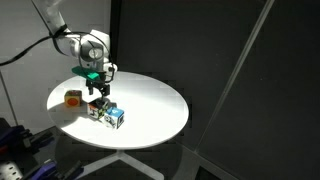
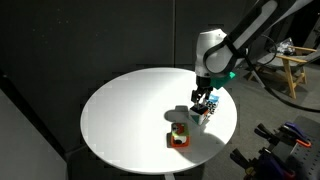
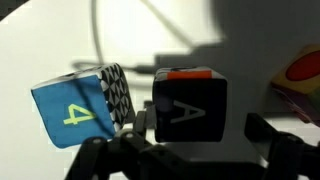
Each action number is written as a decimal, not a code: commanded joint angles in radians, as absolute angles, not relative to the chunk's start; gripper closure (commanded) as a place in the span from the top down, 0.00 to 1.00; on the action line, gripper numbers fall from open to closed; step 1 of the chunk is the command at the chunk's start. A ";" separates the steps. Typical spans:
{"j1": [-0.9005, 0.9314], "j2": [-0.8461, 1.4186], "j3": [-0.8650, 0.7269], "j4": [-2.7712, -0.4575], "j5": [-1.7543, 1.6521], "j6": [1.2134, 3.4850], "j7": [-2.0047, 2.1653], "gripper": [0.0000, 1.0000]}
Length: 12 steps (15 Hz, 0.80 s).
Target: Pick up the block with the letter A on it and put it on the table to the right of the block with the number four on it
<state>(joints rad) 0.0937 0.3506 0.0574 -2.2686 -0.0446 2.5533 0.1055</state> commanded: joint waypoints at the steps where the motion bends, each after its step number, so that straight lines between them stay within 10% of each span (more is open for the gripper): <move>1: 0.086 0.368 0.066 -2.262 -0.028 2.587 0.064 1.00; 12: 0.085 0.432 0.058 -2.249 -0.037 2.635 0.048 1.00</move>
<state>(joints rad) 0.0937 0.4153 0.0581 -2.2647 -0.0446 2.6224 0.0752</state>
